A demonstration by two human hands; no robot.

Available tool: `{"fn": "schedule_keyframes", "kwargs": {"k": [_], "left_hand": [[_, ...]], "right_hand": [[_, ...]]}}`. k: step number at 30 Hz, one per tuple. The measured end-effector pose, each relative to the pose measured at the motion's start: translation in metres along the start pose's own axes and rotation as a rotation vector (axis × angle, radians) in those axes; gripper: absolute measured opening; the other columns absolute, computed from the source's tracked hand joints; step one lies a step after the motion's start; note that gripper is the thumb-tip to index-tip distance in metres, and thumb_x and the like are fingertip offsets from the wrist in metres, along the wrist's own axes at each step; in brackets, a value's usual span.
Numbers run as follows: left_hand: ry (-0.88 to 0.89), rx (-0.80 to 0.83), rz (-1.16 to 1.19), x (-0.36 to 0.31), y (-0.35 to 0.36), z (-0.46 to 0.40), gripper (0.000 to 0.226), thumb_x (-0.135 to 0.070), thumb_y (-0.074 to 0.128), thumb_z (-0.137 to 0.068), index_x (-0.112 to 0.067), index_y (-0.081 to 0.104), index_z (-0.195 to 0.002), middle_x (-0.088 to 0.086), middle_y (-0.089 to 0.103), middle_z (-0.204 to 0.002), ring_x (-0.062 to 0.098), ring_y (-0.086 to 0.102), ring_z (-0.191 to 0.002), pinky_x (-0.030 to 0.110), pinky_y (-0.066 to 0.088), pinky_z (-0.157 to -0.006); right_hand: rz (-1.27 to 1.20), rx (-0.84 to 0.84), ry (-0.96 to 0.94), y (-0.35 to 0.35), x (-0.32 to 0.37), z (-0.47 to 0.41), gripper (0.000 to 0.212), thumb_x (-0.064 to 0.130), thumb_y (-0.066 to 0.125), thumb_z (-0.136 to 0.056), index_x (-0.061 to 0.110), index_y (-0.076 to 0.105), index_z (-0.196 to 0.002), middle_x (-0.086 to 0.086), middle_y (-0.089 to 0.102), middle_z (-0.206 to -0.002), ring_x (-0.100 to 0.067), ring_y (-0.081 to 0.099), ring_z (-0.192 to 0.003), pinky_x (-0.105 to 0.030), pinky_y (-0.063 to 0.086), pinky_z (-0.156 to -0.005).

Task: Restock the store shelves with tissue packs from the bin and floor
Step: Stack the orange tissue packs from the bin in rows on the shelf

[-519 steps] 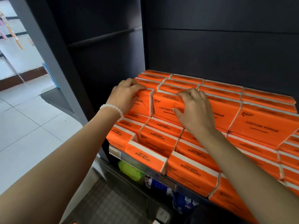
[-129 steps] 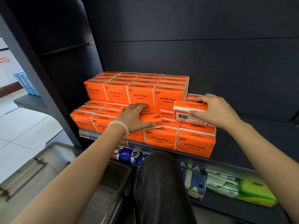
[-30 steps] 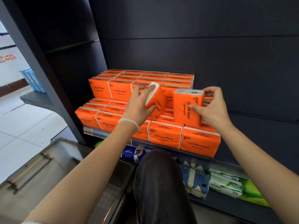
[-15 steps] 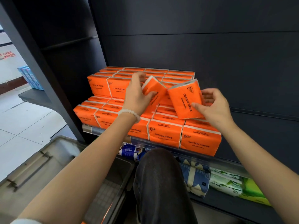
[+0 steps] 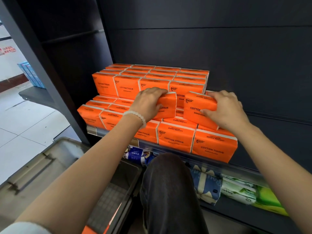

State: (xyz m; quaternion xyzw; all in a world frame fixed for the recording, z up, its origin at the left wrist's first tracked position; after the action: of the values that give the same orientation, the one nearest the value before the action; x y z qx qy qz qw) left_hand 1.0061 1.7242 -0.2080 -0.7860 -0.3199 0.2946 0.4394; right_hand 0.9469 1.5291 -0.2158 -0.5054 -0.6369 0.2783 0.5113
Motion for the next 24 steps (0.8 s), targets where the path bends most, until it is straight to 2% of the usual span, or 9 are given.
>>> {"fn": "schedule_keyframes", "kwargs": {"k": [4,8,12,15,19,24], "left_hand": [[-0.013,-0.002,-0.067,0.009,-0.013,-0.005,0.047,-0.013,0.061,-0.087,-0.023,0.05,-0.131,-0.005,0.052,-0.132,0.019,0.041,-0.127,0.041,0.028,-0.106],[-0.075,0.003,-0.094,0.044,-0.037,-0.003,0.046,-0.012,0.061,-0.085,-0.024,0.051,-0.129,-0.005,0.052,-0.133,0.018,0.041,-0.128,0.043,0.027,-0.107],[-0.202,0.042,-0.115,0.103,-0.058,0.004,0.047,-0.008,0.06,-0.085,-0.024,0.051,-0.129,-0.004,0.048,-0.137,0.019,0.036,-0.132,0.052,0.019,-0.111],[-0.289,0.029,-0.09,0.145,-0.071,0.008,0.05,-0.005,0.059,-0.085,-0.026,0.05,-0.129,-0.006,0.049,-0.136,0.018,0.035,-0.132,0.056,0.01,-0.113],[-0.368,-0.008,-0.083,0.196,-0.079,0.01,0.06,0.0,0.054,-0.084,-0.029,0.043,-0.136,-0.002,0.049,-0.136,0.023,0.034,-0.133,0.06,0.006,-0.112],[-0.33,0.05,-0.129,0.236,-0.062,0.002,0.054,0.0,0.05,-0.084,-0.03,0.051,-0.129,-0.006,0.049,-0.135,0.021,0.031,-0.133,0.059,0.005,-0.111]], "right_hand": [[-0.033,-0.017,-0.017,-0.002,0.014,-0.009,0.06,0.036,0.071,-0.08,0.019,0.048,-0.133,-0.005,0.051,-0.13,-0.026,0.041,-0.122,-0.041,0.033,-0.102],[-0.123,-0.033,-0.081,0.006,0.046,-0.024,0.058,0.033,0.075,-0.077,0.016,0.054,-0.128,-0.007,0.053,-0.128,-0.026,0.043,-0.121,-0.035,0.033,-0.103],[-0.154,-0.024,-0.162,0.026,0.089,-0.043,0.056,0.032,0.075,-0.076,0.016,0.055,-0.126,-0.006,0.054,-0.126,-0.025,0.044,-0.12,-0.031,0.031,-0.102],[-0.173,-0.038,-0.186,0.044,0.12,-0.059,0.056,0.033,0.076,-0.076,0.016,0.055,-0.125,-0.005,0.055,-0.124,-0.026,0.045,-0.119,-0.033,0.032,-0.102],[-0.182,-0.071,-0.246,0.074,0.163,-0.08,0.057,0.035,0.074,-0.076,0.019,0.053,-0.127,-0.002,0.055,-0.124,-0.025,0.047,-0.117,-0.037,0.035,-0.101],[-0.087,-0.07,-0.319,0.113,0.205,-0.099,0.054,0.04,0.069,-0.08,0.022,0.051,-0.128,0.0,0.053,-0.125,-0.023,0.044,-0.12,-0.04,0.032,-0.097]]}}
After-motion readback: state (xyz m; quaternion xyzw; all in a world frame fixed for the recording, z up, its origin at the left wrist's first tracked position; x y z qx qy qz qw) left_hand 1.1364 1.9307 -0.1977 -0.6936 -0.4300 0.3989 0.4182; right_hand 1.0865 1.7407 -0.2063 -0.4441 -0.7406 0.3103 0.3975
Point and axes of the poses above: each hand's wrist, its own z-axis away from the middle knuckle, its own y-axis out of the palm, x = y × z, the point moved 10 cm from there along -z, towards the middle knuckle
